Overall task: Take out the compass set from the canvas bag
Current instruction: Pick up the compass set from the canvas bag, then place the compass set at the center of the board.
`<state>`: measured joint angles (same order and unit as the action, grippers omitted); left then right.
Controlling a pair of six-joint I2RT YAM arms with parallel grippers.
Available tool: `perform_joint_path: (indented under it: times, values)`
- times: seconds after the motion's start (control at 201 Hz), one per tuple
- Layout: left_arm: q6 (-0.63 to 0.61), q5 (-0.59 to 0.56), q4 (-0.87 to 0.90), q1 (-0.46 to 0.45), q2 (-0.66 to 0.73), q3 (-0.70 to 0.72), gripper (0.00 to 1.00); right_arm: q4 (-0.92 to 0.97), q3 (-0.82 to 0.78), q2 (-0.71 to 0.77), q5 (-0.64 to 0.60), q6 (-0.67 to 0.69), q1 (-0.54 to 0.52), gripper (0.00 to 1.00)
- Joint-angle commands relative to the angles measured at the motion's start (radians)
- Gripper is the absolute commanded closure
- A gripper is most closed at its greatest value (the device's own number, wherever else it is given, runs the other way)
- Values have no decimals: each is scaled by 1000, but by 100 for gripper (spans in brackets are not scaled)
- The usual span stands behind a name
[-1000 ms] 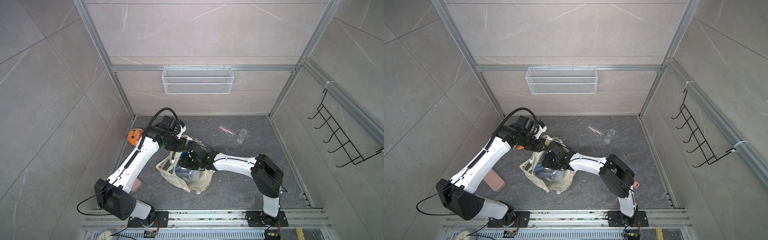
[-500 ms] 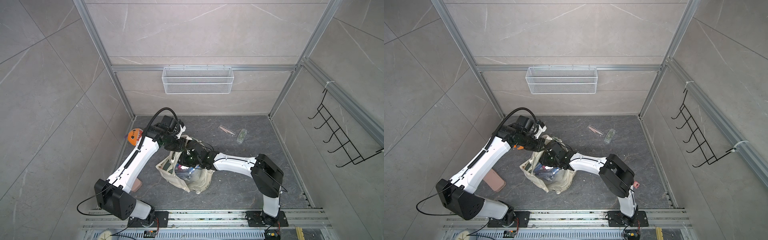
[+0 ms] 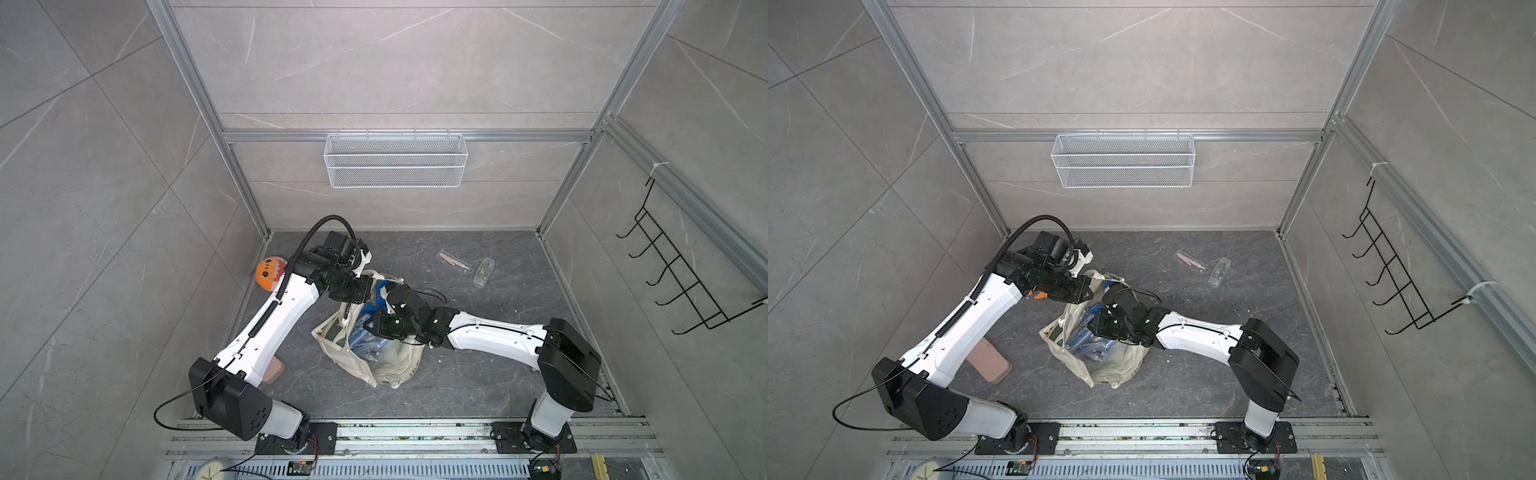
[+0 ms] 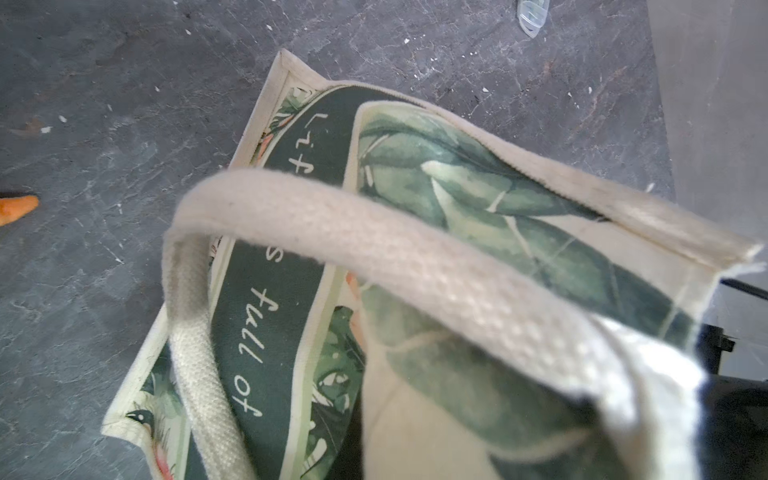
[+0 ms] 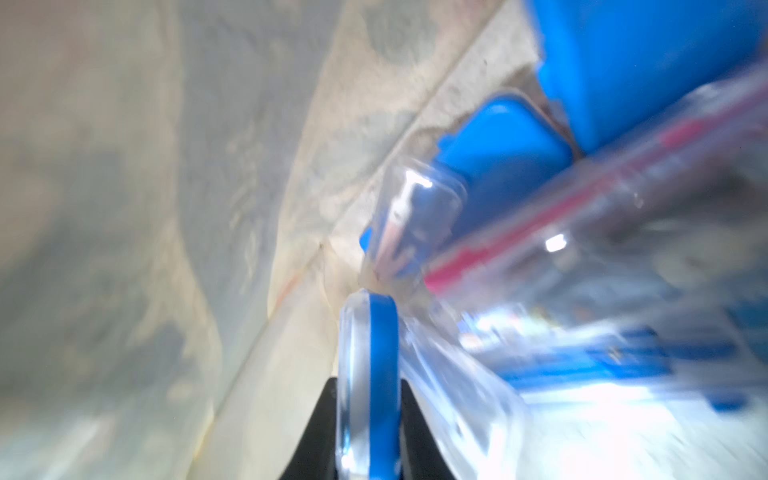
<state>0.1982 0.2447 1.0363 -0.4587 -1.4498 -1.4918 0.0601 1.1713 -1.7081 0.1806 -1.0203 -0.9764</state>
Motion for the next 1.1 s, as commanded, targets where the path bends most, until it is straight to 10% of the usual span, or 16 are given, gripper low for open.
perform_joint_path:
  times: [0.0, 0.683, 1.097]
  values:
    - [28, -38, 17, 8, 20, -31, 100, 87, -32, 105, -86, 43, 4, 87]
    - [50, -34, -13, 8, 11, -35, 100, 393, 11, 448, -203, 146, 25, 88]
    - [45, -17, -26, 8, 19, -32, 100, 567, 174, 560, -188, 252, 252, 89]
